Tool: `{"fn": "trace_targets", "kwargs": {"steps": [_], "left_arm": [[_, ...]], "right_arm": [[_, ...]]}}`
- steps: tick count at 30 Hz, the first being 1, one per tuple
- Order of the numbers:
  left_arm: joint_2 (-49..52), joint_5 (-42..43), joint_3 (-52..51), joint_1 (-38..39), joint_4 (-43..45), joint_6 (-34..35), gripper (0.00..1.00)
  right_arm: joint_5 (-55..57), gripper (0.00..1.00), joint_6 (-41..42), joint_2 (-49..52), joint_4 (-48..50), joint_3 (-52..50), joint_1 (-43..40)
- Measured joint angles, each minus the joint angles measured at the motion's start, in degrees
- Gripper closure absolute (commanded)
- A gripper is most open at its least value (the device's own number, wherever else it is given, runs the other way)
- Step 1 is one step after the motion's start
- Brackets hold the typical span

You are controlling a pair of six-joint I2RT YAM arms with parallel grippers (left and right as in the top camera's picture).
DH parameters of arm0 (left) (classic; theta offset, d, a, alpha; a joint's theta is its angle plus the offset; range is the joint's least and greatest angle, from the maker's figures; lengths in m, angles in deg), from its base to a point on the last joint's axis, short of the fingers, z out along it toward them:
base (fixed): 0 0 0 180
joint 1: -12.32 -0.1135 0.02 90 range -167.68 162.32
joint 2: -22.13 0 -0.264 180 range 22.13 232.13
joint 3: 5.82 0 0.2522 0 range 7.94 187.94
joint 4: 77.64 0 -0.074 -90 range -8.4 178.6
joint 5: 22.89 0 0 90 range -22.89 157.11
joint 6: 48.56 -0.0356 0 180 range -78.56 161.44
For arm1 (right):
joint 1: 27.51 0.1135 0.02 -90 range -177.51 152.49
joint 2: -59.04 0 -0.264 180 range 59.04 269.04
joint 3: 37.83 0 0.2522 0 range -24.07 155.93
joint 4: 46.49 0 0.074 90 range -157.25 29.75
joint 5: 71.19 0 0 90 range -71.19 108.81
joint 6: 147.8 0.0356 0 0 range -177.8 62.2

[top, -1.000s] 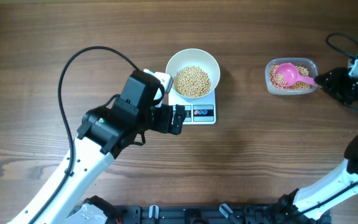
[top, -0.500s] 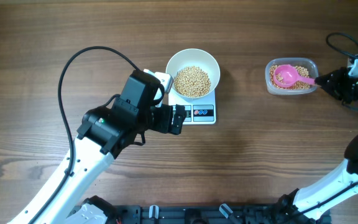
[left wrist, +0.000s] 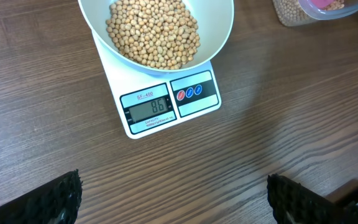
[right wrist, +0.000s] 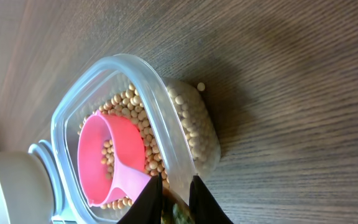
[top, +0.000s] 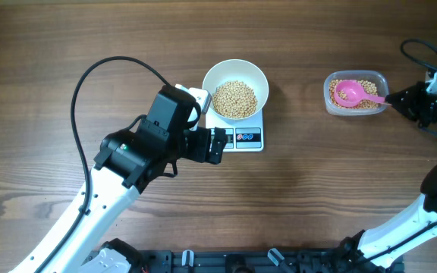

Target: Scoop item into bowl and weigh 150g on scale

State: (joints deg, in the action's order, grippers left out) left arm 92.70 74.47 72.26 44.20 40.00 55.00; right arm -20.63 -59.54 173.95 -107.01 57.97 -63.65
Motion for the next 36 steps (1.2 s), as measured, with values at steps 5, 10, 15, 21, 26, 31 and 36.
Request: {"fn": "trace_targets", "kwargs": {"steps": [5, 10, 15, 21, 26, 31, 36], "left_arm": [[0.0, 0.0, 0.0, 0.0, -0.02, 0.0, 0.0], [0.0, 0.0, 0.0, 0.0, 0.0, 0.0, 0.0], [0.0, 0.0, 0.0, 0.0, 0.0, 0.0, 0.0], [0.0, 0.0, 0.0, 0.0, 0.0, 0.0, 0.0], [0.0, 0.0, 0.0, 0.0, 0.0, 0.0, 0.0], [0.0, 0.0, 0.0, 0.0, 0.0, 0.0, 0.0], [0.0, 0.0, 0.0, 0.0, 0.0, 0.0, 0.0]], "right_arm": [[-1.09, 0.89, 0.26, 0.0, -0.79, 0.81, -0.09], [-2.8, 0.89, 0.42, 0.0, -1.14, 1.36, -0.26], [-4.28, 0.89, 0.42, 0.0, -1.75, 1.38, -0.04], [-6.05, 0.94, 0.42, 0.0, -1.84, 1.38, -0.04], [-9.16, 0.96, 0.61, 0.0, -1.68, 1.38, -0.04], [-10.32, 0.96, 0.61, 0.0, -1.6, 1.38, -0.04], [-11.76, 0.96, 0.42, 0.0, -1.55, 1.38, -0.04]]}}
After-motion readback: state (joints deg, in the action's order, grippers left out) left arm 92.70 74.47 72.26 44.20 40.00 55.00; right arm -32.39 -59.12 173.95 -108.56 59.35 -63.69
